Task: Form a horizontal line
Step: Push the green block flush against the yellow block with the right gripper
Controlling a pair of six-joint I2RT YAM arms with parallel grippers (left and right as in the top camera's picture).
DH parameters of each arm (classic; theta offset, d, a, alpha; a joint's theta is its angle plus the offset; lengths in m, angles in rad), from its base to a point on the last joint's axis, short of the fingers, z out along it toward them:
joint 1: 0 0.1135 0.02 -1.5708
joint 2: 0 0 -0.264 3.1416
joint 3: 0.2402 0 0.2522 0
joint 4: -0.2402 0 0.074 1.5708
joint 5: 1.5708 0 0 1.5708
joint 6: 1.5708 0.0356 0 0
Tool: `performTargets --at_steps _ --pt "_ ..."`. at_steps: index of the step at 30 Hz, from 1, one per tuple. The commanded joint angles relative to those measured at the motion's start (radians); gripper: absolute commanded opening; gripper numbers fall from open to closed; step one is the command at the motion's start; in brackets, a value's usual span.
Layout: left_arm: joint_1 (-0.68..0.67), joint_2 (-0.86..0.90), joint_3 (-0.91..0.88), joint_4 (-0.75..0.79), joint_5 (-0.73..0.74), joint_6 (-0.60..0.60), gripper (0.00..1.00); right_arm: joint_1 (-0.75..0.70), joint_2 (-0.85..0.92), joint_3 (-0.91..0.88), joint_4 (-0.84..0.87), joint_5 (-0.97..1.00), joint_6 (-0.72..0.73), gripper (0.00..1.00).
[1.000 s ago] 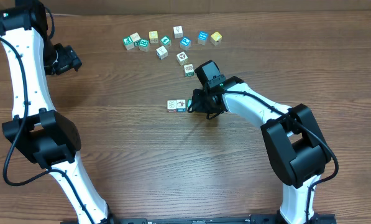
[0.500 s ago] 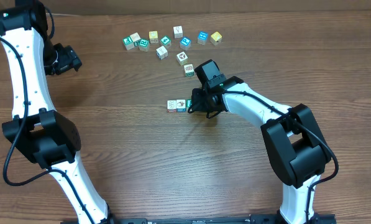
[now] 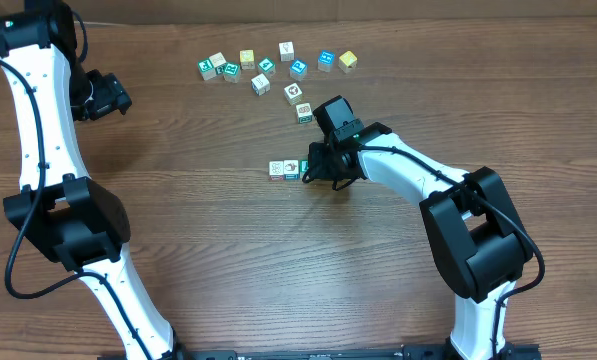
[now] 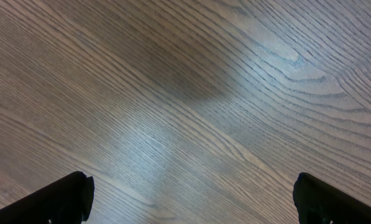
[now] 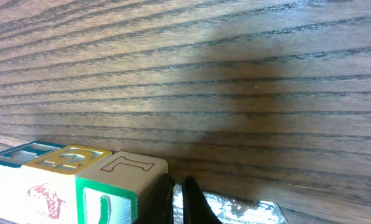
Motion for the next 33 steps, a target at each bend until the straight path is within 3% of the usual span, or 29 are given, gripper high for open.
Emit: performTargets --at_steps 1,33 --pt "-0.008 -0.001 -0.005 -0.001 -0.009 -0.014 1.0 0.004 0.016 -0.004 0.003 -0.011 -0.017 0.04" --pt "-0.008 -0.001 -0.005 -0.001 -0.009 -0.014 1.0 0.003 0.016 -0.004 0.008 0.01 -0.016 0.04"
